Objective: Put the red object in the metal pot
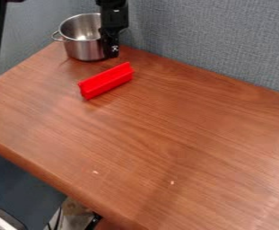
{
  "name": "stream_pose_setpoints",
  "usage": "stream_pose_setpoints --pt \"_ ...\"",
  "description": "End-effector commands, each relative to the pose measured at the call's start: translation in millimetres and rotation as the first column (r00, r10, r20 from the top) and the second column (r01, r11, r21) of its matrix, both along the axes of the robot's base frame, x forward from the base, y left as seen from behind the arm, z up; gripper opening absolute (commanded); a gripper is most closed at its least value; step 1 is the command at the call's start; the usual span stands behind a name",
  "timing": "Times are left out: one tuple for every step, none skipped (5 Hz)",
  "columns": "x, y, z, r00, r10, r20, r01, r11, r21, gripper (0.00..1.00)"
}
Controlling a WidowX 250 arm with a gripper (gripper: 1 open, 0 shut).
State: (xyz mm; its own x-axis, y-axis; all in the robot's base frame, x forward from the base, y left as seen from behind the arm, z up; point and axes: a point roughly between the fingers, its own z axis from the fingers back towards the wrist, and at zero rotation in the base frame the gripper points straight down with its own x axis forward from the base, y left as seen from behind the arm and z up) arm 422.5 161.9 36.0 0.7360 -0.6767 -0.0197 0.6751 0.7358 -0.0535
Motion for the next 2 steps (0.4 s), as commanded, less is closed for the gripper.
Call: stream_pose_setpoints --pt "3.6 2.3 16.9 0.998 0.034 0.049 -0.034 0.999 -0.01 0.0" --pt "2.0 6.5 14.9 0.995 0.079 0.056 -0.077 0.996 -0.042 0.0"
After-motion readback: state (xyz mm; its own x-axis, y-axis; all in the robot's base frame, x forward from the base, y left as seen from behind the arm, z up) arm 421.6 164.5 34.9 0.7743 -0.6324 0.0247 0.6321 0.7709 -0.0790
